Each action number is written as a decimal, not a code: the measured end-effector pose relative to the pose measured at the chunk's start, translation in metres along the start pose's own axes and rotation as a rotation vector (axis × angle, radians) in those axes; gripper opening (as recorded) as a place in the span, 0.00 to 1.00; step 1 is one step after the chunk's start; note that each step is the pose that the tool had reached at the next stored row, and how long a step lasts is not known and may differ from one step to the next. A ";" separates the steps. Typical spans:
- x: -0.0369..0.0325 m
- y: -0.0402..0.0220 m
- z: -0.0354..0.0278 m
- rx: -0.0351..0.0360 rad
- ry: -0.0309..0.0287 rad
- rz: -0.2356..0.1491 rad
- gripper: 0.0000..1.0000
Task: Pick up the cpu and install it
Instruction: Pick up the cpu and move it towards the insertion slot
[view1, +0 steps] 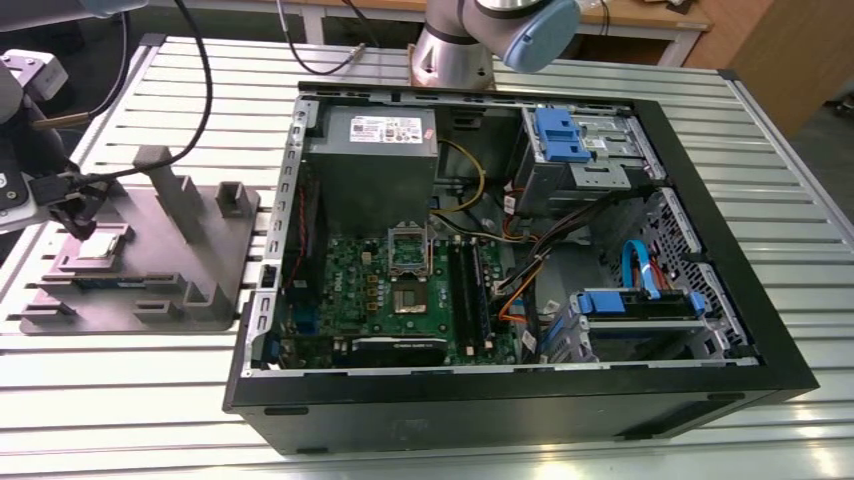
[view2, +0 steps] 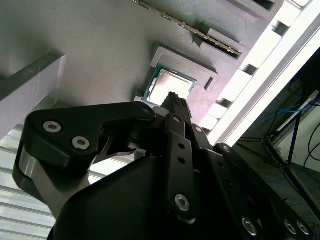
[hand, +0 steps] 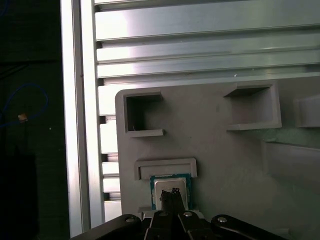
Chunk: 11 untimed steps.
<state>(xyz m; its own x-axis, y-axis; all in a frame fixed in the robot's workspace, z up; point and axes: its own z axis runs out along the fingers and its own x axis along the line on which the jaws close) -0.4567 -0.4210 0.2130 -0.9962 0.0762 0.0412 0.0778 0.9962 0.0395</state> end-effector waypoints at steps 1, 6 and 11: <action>0.0000 0.0000 0.0000 0.0000 0.0000 0.000 0.10; 0.0000 0.0000 0.0001 0.0000 0.0000 0.000 0.10; 0.0000 0.0000 0.0001 0.0000 0.0000 0.000 0.11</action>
<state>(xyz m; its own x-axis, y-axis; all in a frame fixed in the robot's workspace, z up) -0.4567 -0.4210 0.2129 -0.9962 0.0762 0.0412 0.0778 0.9962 0.0395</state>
